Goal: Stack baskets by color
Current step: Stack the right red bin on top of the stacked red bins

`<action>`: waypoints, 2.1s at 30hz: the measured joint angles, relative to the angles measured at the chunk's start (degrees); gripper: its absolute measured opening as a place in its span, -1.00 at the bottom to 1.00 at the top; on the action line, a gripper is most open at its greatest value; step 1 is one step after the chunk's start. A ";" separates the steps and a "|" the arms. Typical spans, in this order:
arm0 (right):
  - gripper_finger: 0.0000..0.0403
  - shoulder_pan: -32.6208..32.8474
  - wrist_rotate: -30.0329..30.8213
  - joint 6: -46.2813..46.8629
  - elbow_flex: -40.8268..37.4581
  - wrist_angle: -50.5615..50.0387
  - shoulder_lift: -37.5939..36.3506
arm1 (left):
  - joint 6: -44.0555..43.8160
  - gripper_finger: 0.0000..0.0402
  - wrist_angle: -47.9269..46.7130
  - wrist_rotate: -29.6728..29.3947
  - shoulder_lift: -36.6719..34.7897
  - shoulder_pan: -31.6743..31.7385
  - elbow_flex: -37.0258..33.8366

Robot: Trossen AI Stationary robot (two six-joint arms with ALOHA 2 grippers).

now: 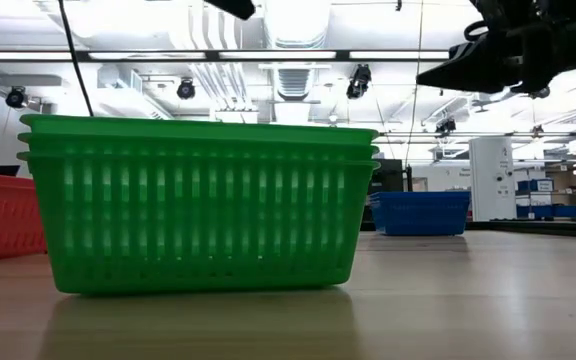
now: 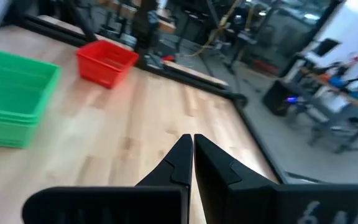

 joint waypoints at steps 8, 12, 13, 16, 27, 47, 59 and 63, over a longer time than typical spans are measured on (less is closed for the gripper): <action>-0.96 0.40 -8.47 11.43 -0.01 -0.09 1.43 | 19.62 -0.38 23.46 -1.28 -10.08 4.89 -17.98; -0.96 1.97 -10.93 17.65 0.45 -0.59 3.68 | 25.42 -0.42 34.49 -2.32 -14.48 7.67 -25.94; -0.96 2.58 -11.13 19.03 0.98 -1.14 4.53 | 26.14 -0.42 36.68 -2.42 -15.33 8.39 -27.67; -0.96 4.43 -11.34 22.66 2.84 -4.00 6.85 | 28.51 -0.42 42.02 -2.45 -17.14 10.26 -31.27; -0.96 9.35 -11.45 42.71 17.99 -31.17 18.96 | 36.22 -0.43 45.06 -2.59 -19.35 13.34 -35.02; -0.92 27.44 -8.29 92.26 33.24 -67.45 28.37 | 49.47 -0.43 45.03 -3.50 -20.01 14.20 -35.01; -0.30 32.44 -10.12 109.78 38.03 -86.78 28.30 | 49.47 -0.43 45.99 -3.49 -20.01 14.46 -35.06; -0.10 32.43 -9.25 110.92 37.49 -86.83 28.52 | 49.49 -0.43 46.26 -3.49 -20.01 14.46 -35.06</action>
